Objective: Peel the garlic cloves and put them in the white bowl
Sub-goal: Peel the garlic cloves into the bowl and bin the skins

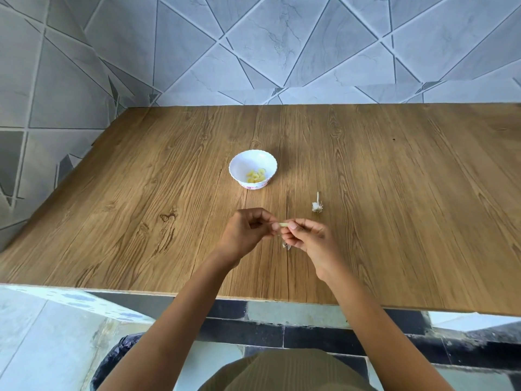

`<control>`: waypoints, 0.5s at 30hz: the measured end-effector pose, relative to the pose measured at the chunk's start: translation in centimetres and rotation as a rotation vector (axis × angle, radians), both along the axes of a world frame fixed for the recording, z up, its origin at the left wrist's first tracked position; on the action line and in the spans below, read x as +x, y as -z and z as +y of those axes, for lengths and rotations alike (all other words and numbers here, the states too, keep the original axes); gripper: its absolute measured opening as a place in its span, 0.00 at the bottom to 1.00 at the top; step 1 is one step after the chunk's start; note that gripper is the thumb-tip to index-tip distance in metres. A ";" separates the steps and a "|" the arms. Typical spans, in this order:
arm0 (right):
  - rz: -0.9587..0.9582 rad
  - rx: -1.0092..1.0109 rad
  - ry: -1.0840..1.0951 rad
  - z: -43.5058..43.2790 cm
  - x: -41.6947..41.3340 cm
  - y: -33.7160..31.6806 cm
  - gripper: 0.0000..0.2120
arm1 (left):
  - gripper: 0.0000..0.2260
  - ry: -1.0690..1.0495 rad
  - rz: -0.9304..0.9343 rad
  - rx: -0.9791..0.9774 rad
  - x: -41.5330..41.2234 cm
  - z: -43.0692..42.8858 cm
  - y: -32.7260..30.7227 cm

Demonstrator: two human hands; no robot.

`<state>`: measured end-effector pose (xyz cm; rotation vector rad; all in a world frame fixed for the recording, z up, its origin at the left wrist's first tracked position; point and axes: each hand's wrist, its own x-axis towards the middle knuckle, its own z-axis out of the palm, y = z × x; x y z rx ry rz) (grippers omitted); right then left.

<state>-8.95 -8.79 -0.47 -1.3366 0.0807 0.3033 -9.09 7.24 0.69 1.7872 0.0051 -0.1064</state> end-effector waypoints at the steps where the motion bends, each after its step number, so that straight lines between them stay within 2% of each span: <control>1: 0.013 -0.008 -0.006 0.0 0.1 0.0 0.07 | 0.01 0.013 -0.009 0.010 0.0 0.1 0.0; 6: 0.083 -0.012 0.000 0.3 0.1 -0.1 0.08 | 0.02 0.052 -0.009 -0.004 0.0 -0.4 0.0; 11: 0.109 0.028 0.067 0.3 0.2 -0.4 0.05 | 0.01 -0.048 -0.087 0.052 0.1 -0.3 0.5; 15: 0.011 -0.022 0.036 -0.1 0.4 -0.6 0.03 | 0.02 -0.071 -0.192 0.138 0.2 -0.1 0.2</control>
